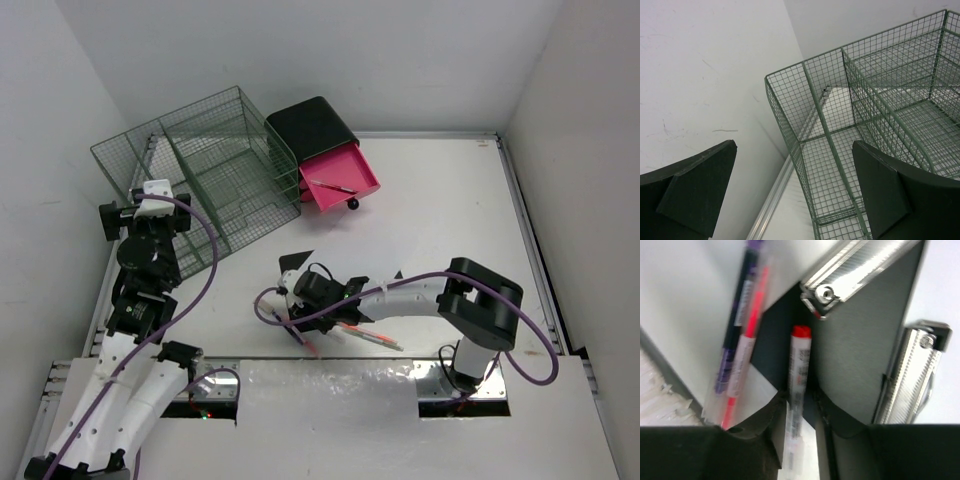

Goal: Organize the desk

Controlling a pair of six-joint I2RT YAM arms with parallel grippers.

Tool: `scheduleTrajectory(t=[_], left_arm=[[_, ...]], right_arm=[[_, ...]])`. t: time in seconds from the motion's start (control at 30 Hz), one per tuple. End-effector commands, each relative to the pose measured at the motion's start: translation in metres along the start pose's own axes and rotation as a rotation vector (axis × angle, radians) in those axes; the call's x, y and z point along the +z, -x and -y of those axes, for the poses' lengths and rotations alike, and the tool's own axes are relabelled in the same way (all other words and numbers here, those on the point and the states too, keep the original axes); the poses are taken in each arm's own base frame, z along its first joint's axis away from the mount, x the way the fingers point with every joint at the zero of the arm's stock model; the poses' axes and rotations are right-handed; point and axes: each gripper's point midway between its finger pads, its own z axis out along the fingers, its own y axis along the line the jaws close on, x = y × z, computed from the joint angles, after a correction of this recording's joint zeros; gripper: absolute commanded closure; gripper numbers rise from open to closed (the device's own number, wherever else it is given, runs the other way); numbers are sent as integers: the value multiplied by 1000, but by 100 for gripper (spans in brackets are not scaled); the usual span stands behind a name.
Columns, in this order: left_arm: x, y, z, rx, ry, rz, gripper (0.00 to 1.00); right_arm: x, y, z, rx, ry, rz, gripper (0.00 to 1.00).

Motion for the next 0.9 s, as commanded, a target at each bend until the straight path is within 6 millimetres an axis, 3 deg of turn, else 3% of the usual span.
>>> scheduleTrajectory(t=[0.0, 0.17, 0.23, 0.33, 0.4, 0.43, 0.53, 0.57, 0.6, 0.63, 0.7, 0.73, 0.8, 0.83, 0.87], left_arm=[[0, 6, 1, -27, 6, 26, 0], [0, 6, 1, -26, 1, 27, 0], [0, 6, 1, -26, 1, 27, 0], [0, 6, 2, -27, -1, 26, 0], [1, 5, 3, -26, -3, 24, 0], [1, 5, 4, -25, -4, 22, 1], [3, 4, 6, -19, -10, 16, 0], [4, 3, 7, -20, -11, 14, 1], [4, 3, 8, -21, -14, 14, 0], [3, 4, 7, -25, -16, 18, 0], [3, 4, 8, -27, -20, 20, 0], [2, 4, 7, -26, -19, 18, 1], [2, 4, 6, -24, -14, 18, 0], [2, 4, 6, -22, -13, 17, 0], [2, 5, 6, -25, -13, 21, 1]], right_arm=[[-4, -8, 25, 50, -153, -35, 76], [-2, -2, 16, 38, -97, -26, 100], [-7, 12, 6, 38, -33, 6, 100], [-28, 56, -8, -19, 73, 109, 100], [-51, 98, -9, -98, 102, 236, 100], [-77, 132, -6, -126, 84, 359, 100], [-122, 184, 47, -182, -109, 539, 100], [-135, 192, 84, -191, -199, 559, 100], [-143, 198, 106, -196, -263, 570, 100], [-157, 210, 146, -247, -402, 573, 100], [-167, 224, 176, -332, -500, 560, 100], [-182, 245, 189, -377, -543, 579, 100], [-162, 247, 233, -470, -604, 457, 100], [-175, 256, 261, -470, -641, 435, 100], [-171, 257, 277, -479, -656, 410, 100]])
